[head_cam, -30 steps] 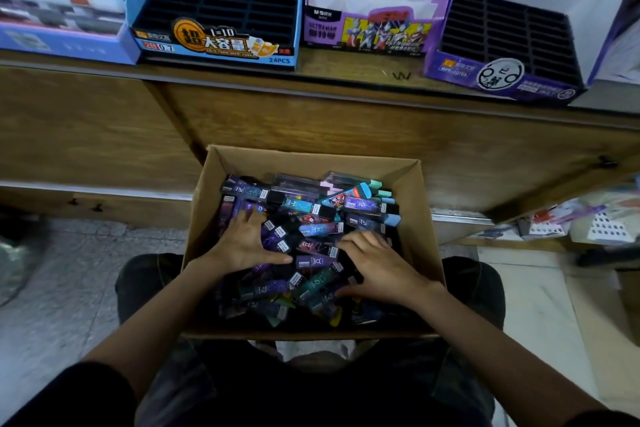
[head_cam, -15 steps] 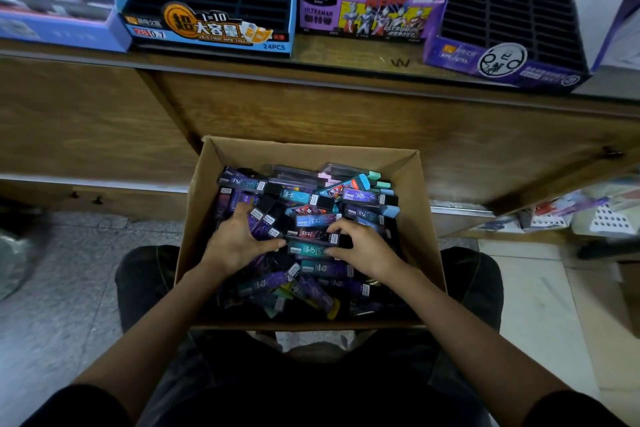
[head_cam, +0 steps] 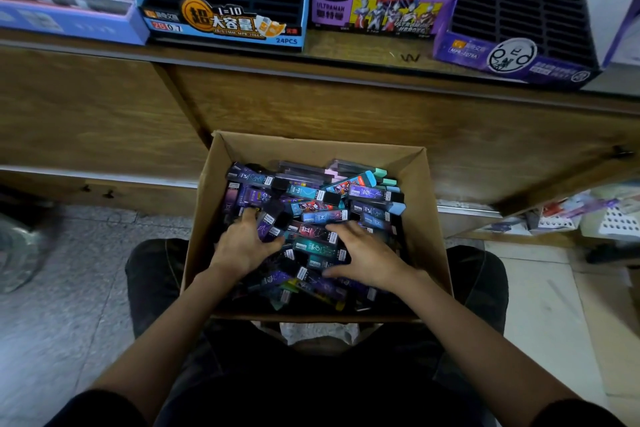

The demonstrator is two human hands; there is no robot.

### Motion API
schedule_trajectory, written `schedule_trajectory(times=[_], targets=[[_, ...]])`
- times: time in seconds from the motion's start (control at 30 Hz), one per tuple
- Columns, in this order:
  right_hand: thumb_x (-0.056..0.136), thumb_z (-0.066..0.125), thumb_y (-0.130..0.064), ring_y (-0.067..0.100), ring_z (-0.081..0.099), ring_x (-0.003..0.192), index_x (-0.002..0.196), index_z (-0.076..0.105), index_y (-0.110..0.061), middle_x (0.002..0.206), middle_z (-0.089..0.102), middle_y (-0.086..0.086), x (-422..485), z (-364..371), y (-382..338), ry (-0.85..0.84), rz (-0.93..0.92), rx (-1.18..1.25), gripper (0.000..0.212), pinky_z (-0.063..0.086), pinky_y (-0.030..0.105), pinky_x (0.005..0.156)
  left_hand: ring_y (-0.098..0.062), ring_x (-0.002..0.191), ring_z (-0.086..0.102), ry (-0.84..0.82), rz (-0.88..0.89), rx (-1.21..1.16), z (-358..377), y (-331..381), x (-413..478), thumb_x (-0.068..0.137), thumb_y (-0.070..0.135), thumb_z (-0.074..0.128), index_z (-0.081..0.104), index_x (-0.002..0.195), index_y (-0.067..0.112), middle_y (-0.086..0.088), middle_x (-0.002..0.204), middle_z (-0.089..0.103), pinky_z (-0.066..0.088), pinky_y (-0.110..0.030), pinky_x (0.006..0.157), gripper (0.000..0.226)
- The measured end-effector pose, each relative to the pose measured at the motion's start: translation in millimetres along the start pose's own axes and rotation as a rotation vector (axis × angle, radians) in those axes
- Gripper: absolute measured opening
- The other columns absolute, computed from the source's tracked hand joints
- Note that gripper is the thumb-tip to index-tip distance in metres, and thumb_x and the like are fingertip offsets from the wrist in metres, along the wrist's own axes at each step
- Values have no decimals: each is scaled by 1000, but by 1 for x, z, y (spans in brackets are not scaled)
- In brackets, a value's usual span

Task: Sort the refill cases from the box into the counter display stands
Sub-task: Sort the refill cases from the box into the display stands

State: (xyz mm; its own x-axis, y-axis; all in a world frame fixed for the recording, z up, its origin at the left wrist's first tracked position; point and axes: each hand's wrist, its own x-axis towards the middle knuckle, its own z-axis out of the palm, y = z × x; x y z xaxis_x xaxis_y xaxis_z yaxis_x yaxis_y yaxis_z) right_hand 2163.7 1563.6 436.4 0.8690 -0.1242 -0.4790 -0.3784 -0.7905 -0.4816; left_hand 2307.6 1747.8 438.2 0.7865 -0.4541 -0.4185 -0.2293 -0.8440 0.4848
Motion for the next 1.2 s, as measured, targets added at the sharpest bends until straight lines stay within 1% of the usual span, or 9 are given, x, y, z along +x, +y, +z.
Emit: schedule_trajectory(times=[0.1,0.47,0.63,0.73,0.83,0.93,1.03,1.1,1.2], targets=[[78,69,-50,27,28,133,149,8,-29,147,22,4,-5,3,3,-87,-22,-56,96,34,40,104,-34,106,60,-15,-24,-85,-1,1,-1,72,37,77,48,115,9,-15,111,66,46,-35,89,58],[95,51,-32,22,45,120,136,37,-18,130,44,3,-11,4,-2,128,-127,1,46,36,31,97,-21,84,60,54,3,-226,-2,-2,-12,74,21,76,43,112,16,-1,92,63,44,-27,76,50],[87,44,-62,24,36,128,145,24,-20,140,39,6,-10,9,-6,62,-97,-103,75,30,37,106,-16,78,60,77,-23,-279,-6,-1,-14,77,13,73,40,107,19,5,82,61,45,-28,73,45],[94,34,-56,26,37,127,146,24,-21,138,41,6,-9,19,-9,134,-63,-116,63,29,40,106,-20,81,60,24,4,-256,-8,-1,-14,79,13,70,47,106,11,0,86,63,47,-32,76,36],[97,44,-37,27,40,125,145,27,-24,138,44,6,-4,19,-9,128,-71,-67,52,31,40,104,-26,89,63,-53,22,-298,-9,-1,-14,80,12,68,54,103,8,-7,93,67,49,-42,87,27],[95,53,-29,24,42,127,142,33,-26,141,43,4,-3,12,-5,66,-114,28,52,34,38,103,-27,82,65,-101,29,-424,-8,1,-17,77,3,67,56,97,6,-10,85,68,52,-46,85,23],[94,55,-26,21,53,108,139,41,-26,127,46,0,-7,9,-1,77,-147,111,47,44,36,88,-23,72,63,-120,33,-498,-8,3,-17,76,0,68,57,91,7,-11,81,67,53,-46,80,20],[93,57,-23,17,55,93,137,45,-25,112,46,-2,-10,6,0,113,-156,171,46,46,36,80,-19,70,63,-102,64,-526,-8,4,-17,78,4,69,59,90,11,-7,81,69,54,-41,73,18],[89,62,-18,15,53,96,135,50,-21,102,45,-6,-11,-7,-1,110,-161,252,47,44,31,86,-9,71,64,-115,142,-571,-17,12,-14,82,15,71,58,94,23,6,82,69,51,-24,62,20]])
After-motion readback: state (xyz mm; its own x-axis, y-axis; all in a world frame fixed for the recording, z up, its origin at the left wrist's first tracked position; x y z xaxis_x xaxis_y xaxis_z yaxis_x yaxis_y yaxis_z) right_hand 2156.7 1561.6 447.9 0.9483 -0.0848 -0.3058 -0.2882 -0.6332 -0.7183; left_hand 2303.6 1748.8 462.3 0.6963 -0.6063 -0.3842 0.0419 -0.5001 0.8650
